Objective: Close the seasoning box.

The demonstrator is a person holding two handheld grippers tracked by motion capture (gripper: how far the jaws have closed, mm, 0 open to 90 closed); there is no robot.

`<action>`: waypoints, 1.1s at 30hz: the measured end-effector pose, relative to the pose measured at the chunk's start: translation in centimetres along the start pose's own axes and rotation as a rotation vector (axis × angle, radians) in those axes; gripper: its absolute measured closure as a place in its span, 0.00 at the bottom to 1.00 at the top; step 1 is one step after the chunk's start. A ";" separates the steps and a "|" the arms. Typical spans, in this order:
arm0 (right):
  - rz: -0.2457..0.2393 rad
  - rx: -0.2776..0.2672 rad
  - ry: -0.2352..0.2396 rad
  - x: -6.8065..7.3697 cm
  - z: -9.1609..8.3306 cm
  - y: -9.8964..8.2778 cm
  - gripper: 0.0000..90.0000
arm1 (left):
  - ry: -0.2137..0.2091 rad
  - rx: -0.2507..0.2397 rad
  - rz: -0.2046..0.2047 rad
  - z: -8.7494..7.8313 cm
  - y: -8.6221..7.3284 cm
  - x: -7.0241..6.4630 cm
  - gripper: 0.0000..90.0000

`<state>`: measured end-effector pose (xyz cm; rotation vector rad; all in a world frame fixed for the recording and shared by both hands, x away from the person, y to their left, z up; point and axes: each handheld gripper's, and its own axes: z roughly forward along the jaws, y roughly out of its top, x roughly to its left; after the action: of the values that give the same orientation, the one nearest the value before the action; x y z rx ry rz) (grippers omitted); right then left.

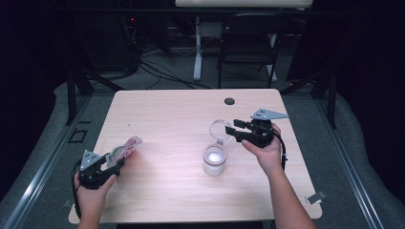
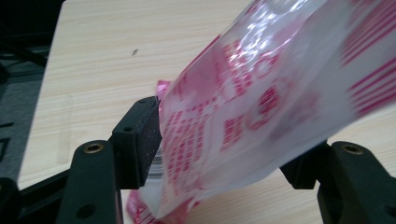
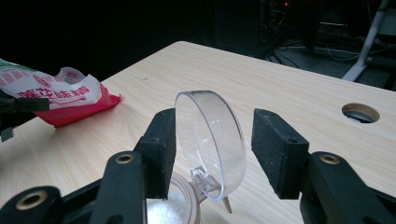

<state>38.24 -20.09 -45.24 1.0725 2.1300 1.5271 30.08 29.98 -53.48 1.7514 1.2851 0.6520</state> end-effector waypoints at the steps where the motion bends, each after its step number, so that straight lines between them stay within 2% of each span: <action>1: 0.001 0.000 0.000 0.0 0.0 0.0 0.55 | -0.018 -0.009 -0.008 -0.1 0.1 -0.2 0.42; 2: 0.004 -0.002 0.002 0.0 0.0 0.0 0.55 | -0.053 -0.010 -0.021 -0.1 0.3 -0.5 0.42; 4: 0.006 -0.001 -0.001 -0.1 0.1 0.0 0.55 | -0.088 -0.003 -0.019 -0.1 0.6 -1.0 0.42; 8: 0.006 0.004 -0.011 -0.2 0.1 -0.2 0.54 | -0.120 0.008 0.018 0.0 1.1 -2.3 0.42; 14: 0.003 0.004 -0.023 -0.4 0.1 -0.2 0.53 | -0.102 -0.026 0.106 -0.2 1.6 -4.6 0.45; 18: 0.005 -0.009 -0.019 -0.4 0.0 -0.2 0.50 | -0.139 -0.010 0.137 0.3 1.8 -6.2 0.45; 21: 0.005 -0.010 -0.024 -0.4 0.0 -0.1 0.50 | -0.169 0.007 0.182 0.5 2.0 -7.4 0.45; 27: -0.017 0.002 -0.023 -0.5 0.0 -0.2 0.55 | -0.244 0.021 0.217 1.1 2.1 -10.1 0.45; 30: -0.013 -0.006 -0.018 -0.6 -0.2 -0.3 0.60 | -0.240 0.023 0.245 1.4 2.2 -11.0 0.46; 33: -0.011 -0.023 -0.018 -0.7 -0.4 -0.3 0.65 | -0.252 0.014 0.226 1.5 2.2 -11.5 0.46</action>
<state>38.37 -20.91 -45.48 1.0619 2.0978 1.5272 28.55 18.46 -51.54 1.9384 0.9313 0.5273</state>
